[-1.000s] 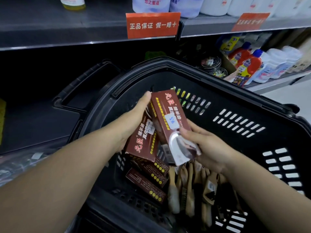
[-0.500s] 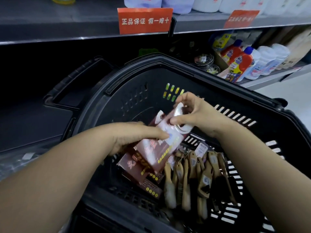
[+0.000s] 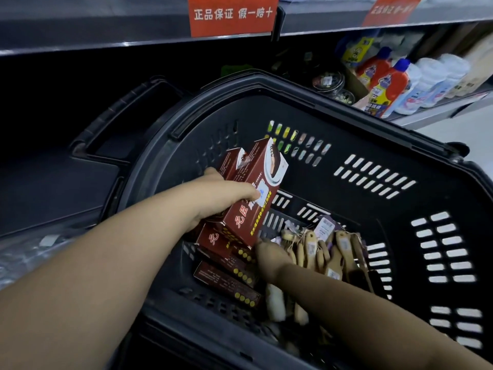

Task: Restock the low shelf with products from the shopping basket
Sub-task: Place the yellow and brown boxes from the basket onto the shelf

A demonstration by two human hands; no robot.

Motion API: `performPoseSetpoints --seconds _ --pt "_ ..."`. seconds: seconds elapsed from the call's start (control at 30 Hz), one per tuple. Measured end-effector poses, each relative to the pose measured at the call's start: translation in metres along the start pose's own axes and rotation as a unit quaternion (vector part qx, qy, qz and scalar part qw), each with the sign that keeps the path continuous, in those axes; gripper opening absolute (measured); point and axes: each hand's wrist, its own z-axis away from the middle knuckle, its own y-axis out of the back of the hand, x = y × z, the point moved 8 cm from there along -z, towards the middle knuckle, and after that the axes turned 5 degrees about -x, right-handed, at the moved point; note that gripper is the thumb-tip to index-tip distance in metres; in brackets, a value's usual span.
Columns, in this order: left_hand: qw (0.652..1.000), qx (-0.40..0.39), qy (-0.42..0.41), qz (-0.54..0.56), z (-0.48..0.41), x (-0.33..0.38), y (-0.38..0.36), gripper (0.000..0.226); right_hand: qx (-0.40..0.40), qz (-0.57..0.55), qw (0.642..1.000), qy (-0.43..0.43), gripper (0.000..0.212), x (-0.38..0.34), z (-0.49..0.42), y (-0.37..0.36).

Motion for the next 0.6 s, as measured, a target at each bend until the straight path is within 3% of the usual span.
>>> performPoseSetpoints --seconds 0.07,0.13,0.17,0.23,0.33,0.4,0.5,0.6 --pt "1.000 -0.003 -0.006 0.010 -0.001 0.002 -0.002 0.074 0.011 -0.011 1.000 -0.006 0.029 0.003 0.013 0.018" --pt "1.000 -0.003 -0.007 0.020 -0.002 0.003 -0.003 0.074 0.034 -0.152 0.987 -0.043 0.022 0.017 0.030 0.047" --pt "1.000 -0.002 -0.008 0.023 -0.001 0.004 -0.004 0.075 0.043 -0.280 0.956 -0.068 0.022 0.025 0.043 0.060" --pt "1.000 0.002 -0.010 0.027 -0.002 0.005 -0.004 0.084 0.065 -0.523 0.846 -0.075 0.021 0.036 0.072 0.083" --pt "0.999 0.012 -0.018 0.040 -0.004 0.009 -0.005 0.096 0.130 -0.654 0.745 -0.007 0.026 0.040 0.119 0.123" --pt "0.998 0.007 -0.036 0.056 -0.002 0.015 -0.010 0.104 0.145 -0.654 0.741 0.042 0.029 0.028 0.140 0.140" --pt "0.992 0.003 -0.084 0.098 0.003 0.027 -0.017 0.105 0.172 -0.601 0.779 0.059 0.052 0.007 0.152 0.146" --pt "0.985 0.003 -0.119 0.122 0.011 0.035 -0.020 0.103 0.188 -0.621 0.757 0.078 0.055 -0.007 0.155 0.148"
